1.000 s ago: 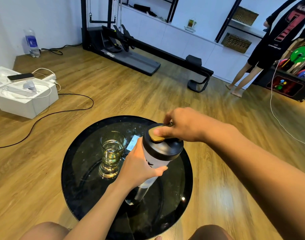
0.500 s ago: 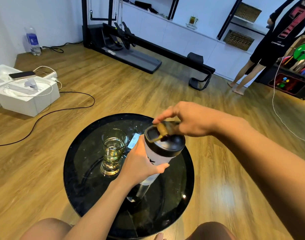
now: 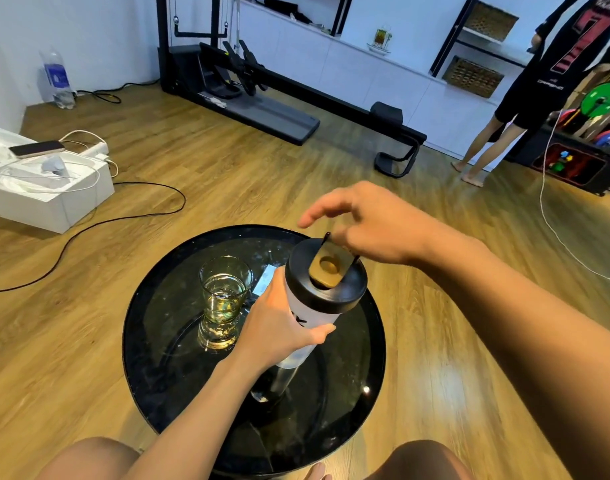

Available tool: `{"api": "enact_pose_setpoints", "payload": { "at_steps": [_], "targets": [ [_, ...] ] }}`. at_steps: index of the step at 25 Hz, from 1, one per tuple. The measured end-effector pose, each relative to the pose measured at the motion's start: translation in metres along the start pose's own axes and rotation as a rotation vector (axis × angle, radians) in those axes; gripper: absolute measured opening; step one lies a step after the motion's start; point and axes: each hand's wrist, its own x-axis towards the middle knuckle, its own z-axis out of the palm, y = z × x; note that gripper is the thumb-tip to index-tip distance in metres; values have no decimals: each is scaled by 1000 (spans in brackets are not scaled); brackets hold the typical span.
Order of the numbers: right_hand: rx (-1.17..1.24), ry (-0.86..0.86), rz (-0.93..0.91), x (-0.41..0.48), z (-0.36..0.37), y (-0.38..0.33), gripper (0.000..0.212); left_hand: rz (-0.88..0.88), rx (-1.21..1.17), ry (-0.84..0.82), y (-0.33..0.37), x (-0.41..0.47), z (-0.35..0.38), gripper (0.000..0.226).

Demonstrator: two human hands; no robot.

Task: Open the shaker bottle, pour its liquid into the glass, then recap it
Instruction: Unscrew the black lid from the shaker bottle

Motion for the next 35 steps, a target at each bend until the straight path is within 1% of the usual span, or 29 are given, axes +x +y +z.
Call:
{"api": "enact_pose_setpoints", "payload": {
  "at_steps": [1, 2, 3, 4, 5, 7, 8, 10, 11, 12, 13, 14, 15, 16, 17, 18, 19, 20, 21, 22, 23, 24, 25, 27, 29, 31, 32, 33, 35],
  "targets": [
    [-18, 62, 38, 3, 3, 1, 25, 4, 4, 4, 0, 0, 0, 81],
    [-118, 61, 111, 7, 8, 3, 30, -1, 8, 2, 0, 0, 0, 81],
    [-227, 9, 197, 9, 13, 5, 47, -4, 11, -1, 0, 1, 0, 81],
    [-284, -59, 260, 9, 16, 6, 58, -3, 15, -4, 0, 1, 0, 81],
    [-277, -93, 254, 11, 18, 8, 56, 0, 16, -6, 1, 0, -1, 81],
    [-175, -148, 128, 10, 13, 5, 37, 1, 23, -7, 0, 0, -1, 81],
    [-96, -158, 61, 8, 8, 4, 35, -2, 25, -6, 0, 0, -1, 82],
    [38, -73, 5, 4, 0, 2, 36, -2, 19, -9, 0, 0, -1, 85],
    [26, -11, 10, 4, 0, 3, 39, -1, 15, -7, 0, 0, -1, 88],
    [-54, 3, 47, 6, 2, 3, 48, -2, 16, -7, 0, 0, -1, 89],
    [-166, -25, 104, 6, 6, 4, 60, -4, 18, -9, 1, 0, -1, 89],
    [-249, -85, 146, 6, 10, 5, 63, -8, 17, -12, 1, 0, -1, 88],
    [-254, -136, 147, 6, 13, 6, 57, -7, 13, -12, 2, 0, -1, 87],
    [-196, -167, 110, 5, 12, 7, 45, -5, 13, -10, 2, -1, -1, 85],
    [-84, -190, 72, 4, 10, 7, 34, -5, 16, -7, 1, -1, -1, 84],
    [48, -199, 54, 2, 7, 7, 32, -8, 20, -7, 1, -1, -1, 83],
    [147, -155, 55, -2, 5, 6, 33, -13, 19, -9, 1, 0, -1, 84],
    [159, -67, 64, -2, 5, 8, 31, -16, 18, -11, 1, 0, -1, 85],
    [107, 17, 90, -1, 7, 9, 34, -17, 19, -9, 1, -1, -1, 86],
    [5, 46, 143, 1, 11, 10, 50, -16, 25, -8, 1, -1, -2, 86],
    [-93, 24, 218, 3, 16, 11, 65, -14, 30, -9, 2, -1, -2, 86],
    [-135, -6, 277, 3, 20, 12, 70, -13, 33, -10, 2, -1, -2, 86],
    [-137, -4, 298, 4, 23, 14, 66, -14, 32, -11, 2, -1, -1, 86],
    [-96, 36, 253, 4, 24, 17, 50, -17, 28, -6, 1, -1, -1, 86],
    [-74, 39, 179, 2, 23, 18, 51, -18, 27, -3, 0, -1, 0, 86],
    [-53, 47, 140, -2, 22, 19, 55, -7, 36, 6, -1, -1, 0, 85],
    [-21, 72, 132, -3, 23, 21, 53, 0, 43, 7, 0, -1, 0, 84],
    [43, 111, 138, -5, 24, 26, 48, 1, 50, 5, 0, 0, 0, 84],
    [288, 202, 176, -10, 27, 38, 36, -8, 57, -1, -1, 0, 0, 87]
  ]
}}
